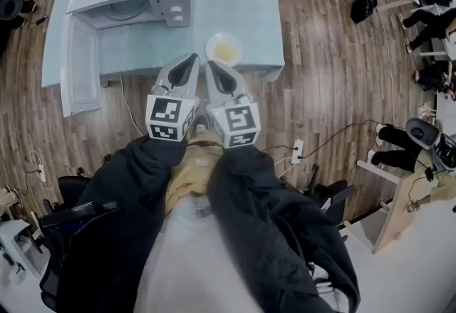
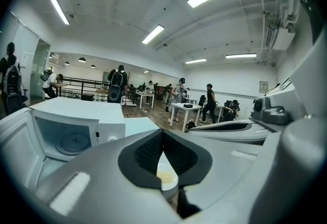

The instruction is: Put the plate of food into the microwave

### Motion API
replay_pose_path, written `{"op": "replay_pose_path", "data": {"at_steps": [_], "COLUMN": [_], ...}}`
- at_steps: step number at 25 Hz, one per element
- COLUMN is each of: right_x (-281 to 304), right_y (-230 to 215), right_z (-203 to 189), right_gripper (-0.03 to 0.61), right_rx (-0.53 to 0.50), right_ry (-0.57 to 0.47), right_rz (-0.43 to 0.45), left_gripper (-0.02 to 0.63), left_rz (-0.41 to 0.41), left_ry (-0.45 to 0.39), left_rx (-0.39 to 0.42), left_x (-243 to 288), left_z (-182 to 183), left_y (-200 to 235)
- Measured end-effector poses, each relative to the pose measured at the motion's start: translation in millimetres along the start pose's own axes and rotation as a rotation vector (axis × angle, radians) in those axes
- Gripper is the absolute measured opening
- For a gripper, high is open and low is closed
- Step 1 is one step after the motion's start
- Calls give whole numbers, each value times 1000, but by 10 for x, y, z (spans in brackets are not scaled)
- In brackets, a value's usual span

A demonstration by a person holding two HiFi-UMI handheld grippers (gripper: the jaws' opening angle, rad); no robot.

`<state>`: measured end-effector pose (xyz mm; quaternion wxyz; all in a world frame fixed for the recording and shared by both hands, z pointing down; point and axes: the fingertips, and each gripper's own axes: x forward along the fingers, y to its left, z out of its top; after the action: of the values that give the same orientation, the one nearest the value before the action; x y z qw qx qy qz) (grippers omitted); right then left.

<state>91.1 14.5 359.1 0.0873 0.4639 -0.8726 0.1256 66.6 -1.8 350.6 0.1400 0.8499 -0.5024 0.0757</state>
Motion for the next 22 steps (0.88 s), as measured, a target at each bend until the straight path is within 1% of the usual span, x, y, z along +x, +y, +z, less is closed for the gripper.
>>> {"op": "replay_pose_path", "data": {"at_steps": [4, 12, 17, 22], "right_x": [256, 801, 969, 979], "right_y": [-103, -28, -89, -145], "right_z": [70, 113, -61, -491], "right_gripper": [-6, -6, -6, -6], "right_rx": [15, 15, 62, 140], "right_ry": [15, 48, 109, 204], "right_rz": [-36, -40, -72, -87], "left_gripper": [-2, -2, -2, -2], "left_rz": [-18, -37, -52, -77], "left_ry": [-6, 4, 49, 140], "left_rx": [4, -25, -51, -56], "left_x": [132, 349, 458, 578], "left_z": [109, 154, -19, -424], "left_y": [221, 684, 855, 852]}}
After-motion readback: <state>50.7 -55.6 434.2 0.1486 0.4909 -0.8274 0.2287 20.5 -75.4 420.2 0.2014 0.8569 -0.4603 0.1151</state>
